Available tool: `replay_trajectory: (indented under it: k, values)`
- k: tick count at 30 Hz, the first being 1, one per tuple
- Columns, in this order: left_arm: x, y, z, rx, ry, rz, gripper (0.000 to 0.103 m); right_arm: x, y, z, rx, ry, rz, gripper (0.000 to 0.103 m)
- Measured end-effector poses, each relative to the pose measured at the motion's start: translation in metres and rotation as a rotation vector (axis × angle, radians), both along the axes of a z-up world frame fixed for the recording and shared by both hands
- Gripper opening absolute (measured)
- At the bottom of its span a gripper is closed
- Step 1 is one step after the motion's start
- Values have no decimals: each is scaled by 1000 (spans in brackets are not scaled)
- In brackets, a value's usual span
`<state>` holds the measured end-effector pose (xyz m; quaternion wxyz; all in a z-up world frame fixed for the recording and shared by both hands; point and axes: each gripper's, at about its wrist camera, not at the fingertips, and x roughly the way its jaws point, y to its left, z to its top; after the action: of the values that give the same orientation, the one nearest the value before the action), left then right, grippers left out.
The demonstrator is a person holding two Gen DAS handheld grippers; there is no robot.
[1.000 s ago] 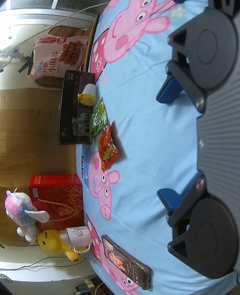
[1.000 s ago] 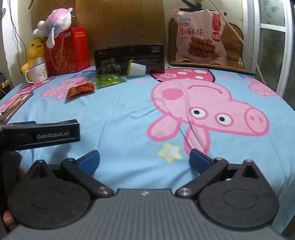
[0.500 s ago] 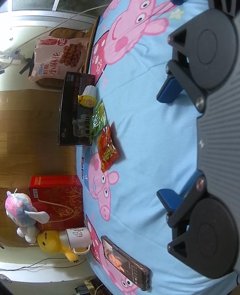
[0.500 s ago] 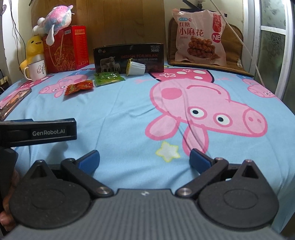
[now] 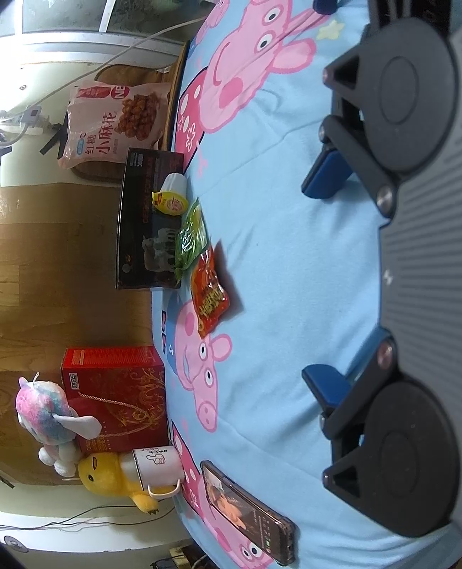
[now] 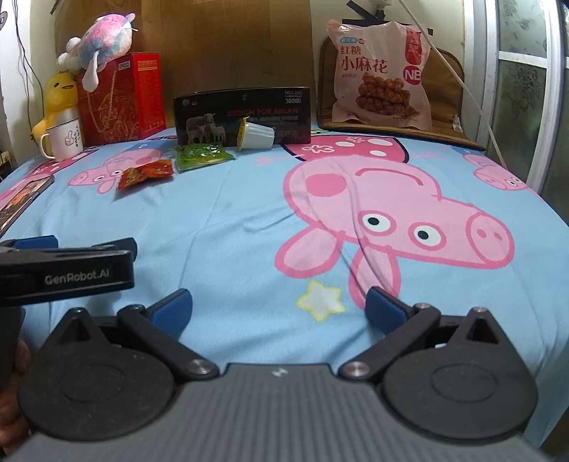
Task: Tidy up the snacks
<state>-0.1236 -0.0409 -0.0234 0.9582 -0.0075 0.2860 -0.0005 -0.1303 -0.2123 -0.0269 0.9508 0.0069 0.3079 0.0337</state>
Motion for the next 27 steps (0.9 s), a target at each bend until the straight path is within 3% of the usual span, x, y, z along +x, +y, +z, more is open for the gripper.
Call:
replay_trajectory:
  k: [27]
  values:
    - [-2, 3, 0, -9, 2, -12, 103, 0, 2, 0, -4, -2, -15, 103]
